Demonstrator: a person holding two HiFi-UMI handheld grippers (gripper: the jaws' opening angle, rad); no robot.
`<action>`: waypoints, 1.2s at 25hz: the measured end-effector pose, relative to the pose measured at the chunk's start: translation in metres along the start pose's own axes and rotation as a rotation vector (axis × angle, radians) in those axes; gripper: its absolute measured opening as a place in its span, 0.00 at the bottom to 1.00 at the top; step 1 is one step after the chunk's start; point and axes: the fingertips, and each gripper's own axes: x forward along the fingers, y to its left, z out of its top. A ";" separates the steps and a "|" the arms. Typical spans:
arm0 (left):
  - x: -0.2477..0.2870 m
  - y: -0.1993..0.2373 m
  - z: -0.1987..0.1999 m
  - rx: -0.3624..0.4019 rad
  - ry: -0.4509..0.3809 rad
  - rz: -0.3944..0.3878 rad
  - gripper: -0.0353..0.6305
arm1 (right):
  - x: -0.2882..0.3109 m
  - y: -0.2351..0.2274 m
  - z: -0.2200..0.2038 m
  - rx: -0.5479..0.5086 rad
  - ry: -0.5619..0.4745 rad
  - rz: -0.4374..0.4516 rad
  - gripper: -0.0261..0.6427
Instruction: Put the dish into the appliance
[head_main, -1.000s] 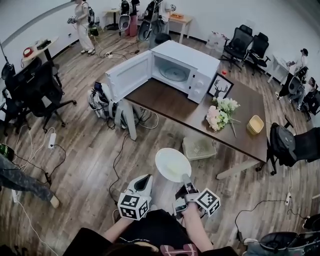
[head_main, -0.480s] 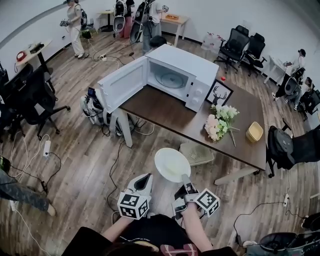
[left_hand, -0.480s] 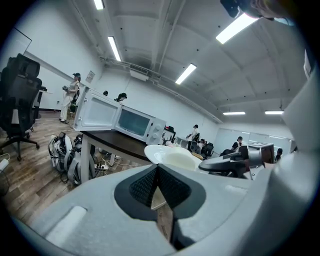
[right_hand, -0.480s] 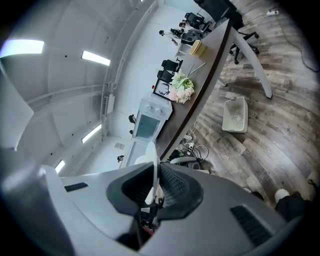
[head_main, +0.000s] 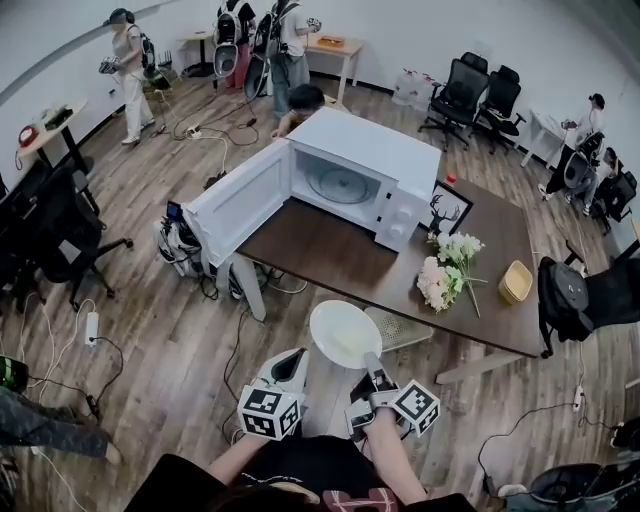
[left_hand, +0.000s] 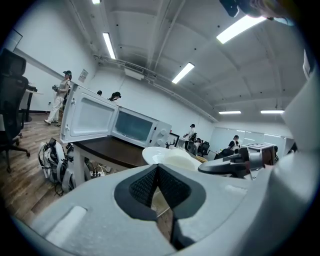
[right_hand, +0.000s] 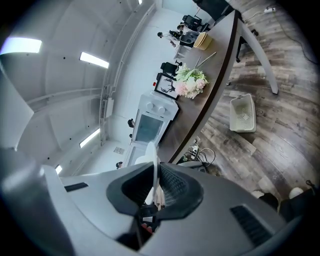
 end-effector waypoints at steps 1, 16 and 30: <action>0.005 0.007 0.004 0.004 0.001 -0.005 0.07 | 0.007 0.001 0.000 0.000 -0.007 -0.006 0.10; 0.051 0.080 0.035 0.032 0.039 -0.069 0.07 | 0.084 0.018 -0.009 0.029 -0.082 -0.019 0.10; 0.095 0.108 0.034 0.002 0.070 -0.036 0.07 | 0.134 0.010 0.017 0.015 -0.066 -0.053 0.10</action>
